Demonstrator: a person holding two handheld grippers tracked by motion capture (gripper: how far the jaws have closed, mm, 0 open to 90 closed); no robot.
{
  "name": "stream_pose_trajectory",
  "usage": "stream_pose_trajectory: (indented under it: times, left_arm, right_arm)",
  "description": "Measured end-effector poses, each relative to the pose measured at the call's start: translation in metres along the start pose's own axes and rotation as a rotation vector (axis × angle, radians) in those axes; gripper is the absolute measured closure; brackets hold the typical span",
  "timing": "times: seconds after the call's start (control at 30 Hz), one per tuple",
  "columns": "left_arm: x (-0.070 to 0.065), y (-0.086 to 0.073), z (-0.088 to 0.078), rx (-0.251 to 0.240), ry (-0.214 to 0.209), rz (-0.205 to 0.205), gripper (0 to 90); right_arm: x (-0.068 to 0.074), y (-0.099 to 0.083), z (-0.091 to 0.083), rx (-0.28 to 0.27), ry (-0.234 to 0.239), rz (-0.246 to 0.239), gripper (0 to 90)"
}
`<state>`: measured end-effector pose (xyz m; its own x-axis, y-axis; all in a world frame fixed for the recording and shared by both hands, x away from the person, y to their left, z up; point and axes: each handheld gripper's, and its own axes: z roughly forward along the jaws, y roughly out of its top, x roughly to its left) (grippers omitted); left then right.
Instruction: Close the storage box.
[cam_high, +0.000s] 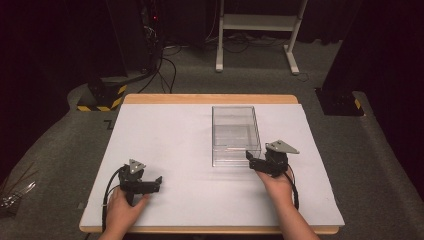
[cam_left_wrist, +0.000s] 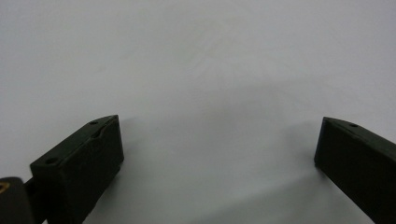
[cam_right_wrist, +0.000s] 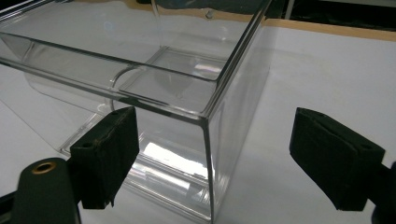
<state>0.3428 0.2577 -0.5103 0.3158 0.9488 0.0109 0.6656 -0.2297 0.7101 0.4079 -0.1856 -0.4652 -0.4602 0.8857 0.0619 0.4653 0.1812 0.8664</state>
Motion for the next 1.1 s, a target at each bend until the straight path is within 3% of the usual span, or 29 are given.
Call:
stream_pose_trajectory:
  times: [0.67, 1.1]
  left_arm:
    - [0.000, 0.000, 0.000, 0.000, 0.001, 0.002, 1.5]
    - [0.000, 0.000, 0.000, 0.000, 0.000, 0.001, 1.5]
  right_arm:
    - [0.003, -0.016, -0.026, -0.021, 0.031, -0.016, 15.7]
    - [-0.015, -0.043, -0.045, 0.013, -0.004, -0.001, 15.7]
